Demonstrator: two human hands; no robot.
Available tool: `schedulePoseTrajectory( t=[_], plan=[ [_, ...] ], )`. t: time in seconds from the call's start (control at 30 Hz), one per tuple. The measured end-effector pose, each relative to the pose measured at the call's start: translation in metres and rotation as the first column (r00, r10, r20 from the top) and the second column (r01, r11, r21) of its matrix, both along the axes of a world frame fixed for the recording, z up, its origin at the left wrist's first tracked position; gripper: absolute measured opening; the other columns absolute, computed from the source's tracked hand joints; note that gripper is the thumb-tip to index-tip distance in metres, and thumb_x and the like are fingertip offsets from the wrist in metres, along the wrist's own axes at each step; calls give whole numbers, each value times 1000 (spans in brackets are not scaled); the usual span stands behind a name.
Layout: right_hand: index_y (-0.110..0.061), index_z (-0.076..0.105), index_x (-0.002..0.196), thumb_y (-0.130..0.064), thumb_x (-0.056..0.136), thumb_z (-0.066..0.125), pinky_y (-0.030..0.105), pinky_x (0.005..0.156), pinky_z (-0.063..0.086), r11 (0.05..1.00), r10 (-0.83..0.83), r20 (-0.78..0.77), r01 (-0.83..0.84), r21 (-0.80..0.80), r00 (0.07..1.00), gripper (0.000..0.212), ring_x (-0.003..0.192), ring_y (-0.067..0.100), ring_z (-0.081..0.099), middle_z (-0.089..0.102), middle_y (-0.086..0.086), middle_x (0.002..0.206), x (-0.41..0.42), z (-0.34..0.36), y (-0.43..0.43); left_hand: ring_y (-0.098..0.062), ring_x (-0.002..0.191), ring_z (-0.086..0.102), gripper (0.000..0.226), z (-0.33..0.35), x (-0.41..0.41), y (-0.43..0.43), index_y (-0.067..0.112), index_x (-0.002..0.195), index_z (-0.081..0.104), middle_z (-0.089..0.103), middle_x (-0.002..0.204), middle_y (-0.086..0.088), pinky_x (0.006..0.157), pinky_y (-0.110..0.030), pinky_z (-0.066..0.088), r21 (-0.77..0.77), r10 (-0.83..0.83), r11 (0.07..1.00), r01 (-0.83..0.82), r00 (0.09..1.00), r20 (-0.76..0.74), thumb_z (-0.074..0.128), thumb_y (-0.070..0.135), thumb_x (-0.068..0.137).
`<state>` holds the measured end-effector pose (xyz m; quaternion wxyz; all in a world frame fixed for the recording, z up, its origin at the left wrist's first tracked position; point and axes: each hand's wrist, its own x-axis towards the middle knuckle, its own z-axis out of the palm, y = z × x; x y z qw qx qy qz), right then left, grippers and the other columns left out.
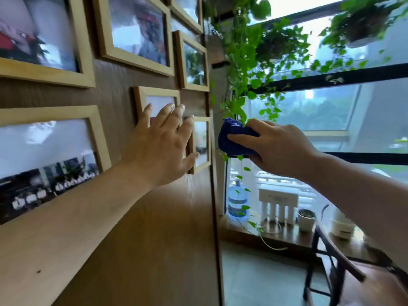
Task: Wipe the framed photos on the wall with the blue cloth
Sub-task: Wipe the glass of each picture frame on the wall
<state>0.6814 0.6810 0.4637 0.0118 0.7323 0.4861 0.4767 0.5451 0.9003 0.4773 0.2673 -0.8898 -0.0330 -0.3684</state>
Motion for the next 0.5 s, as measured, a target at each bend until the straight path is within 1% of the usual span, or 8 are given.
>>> schedulePoseTrajectory(
  t=[0.17, 0.27, 0.33, 0.43, 0.5],
  plan=[
    [-25, 59, 126, -17, 75, 67, 34, 45, 44, 997, -80, -73, 79, -13, 994, 52, 74, 33, 60, 58, 12, 94, -36, -41, -76, -37, 141, 30, 75, -40, -23, -63, 7, 143, 35, 37, 150, -22, 113, -61, 21, -15, -109, 994, 109, 992, -63, 41, 56, 86],
    [-26, 59, 125, -19, 74, 67, 35, 46, 47, 989, -146, -138, 140, -48, 980, 52, 77, 32, 60, 59, 10, 95, -61, -73, -127, -37, 140, 32, 77, -71, -40, -106, 8, 143, 36, 38, 150, -21, 113, -60, 24, -56, -166, 986, 159, 977, -135, 42, 57, 85],
    [-27, 57, 126, -21, 74, 67, 35, 46, 46, 980, -194, -167, 181, -87, 967, 54, 79, 32, 60, 59, 9, 95, -79, -92, -158, -38, 137, 36, 76, -90, -51, -132, 7, 141, 41, 42, 147, -21, 112, -59, 27, -72, -209, 977, 199, 963, -170, 47, 56, 84],
    [-26, 50, 133, -24, 75, 67, 34, 47, 44, 958, -275, -201, 250, -143, 940, 61, 84, 30, 60, 59, 7, 100, -110, -112, -198, -37, 134, 41, 74, -112, -71, -168, 6, 138, 45, 47, 143, -21, 108, -58, 33, -85, -275, 961, 262, 937, -214, 54, 54, 82],
    [-24, 42, 139, -27, 78, 63, 33, 49, 43, 942, -329, -212, 302, -147, 920, 65, 87, 29, 60, 59, 5, 104, -134, -123, -216, -37, 132, 44, 74, -123, -84, -187, 6, 136, 48, 49, 141, -21, 108, -58, 33, -89, -315, 949, 302, 922, -227, 58, 54, 80]
  ],
)
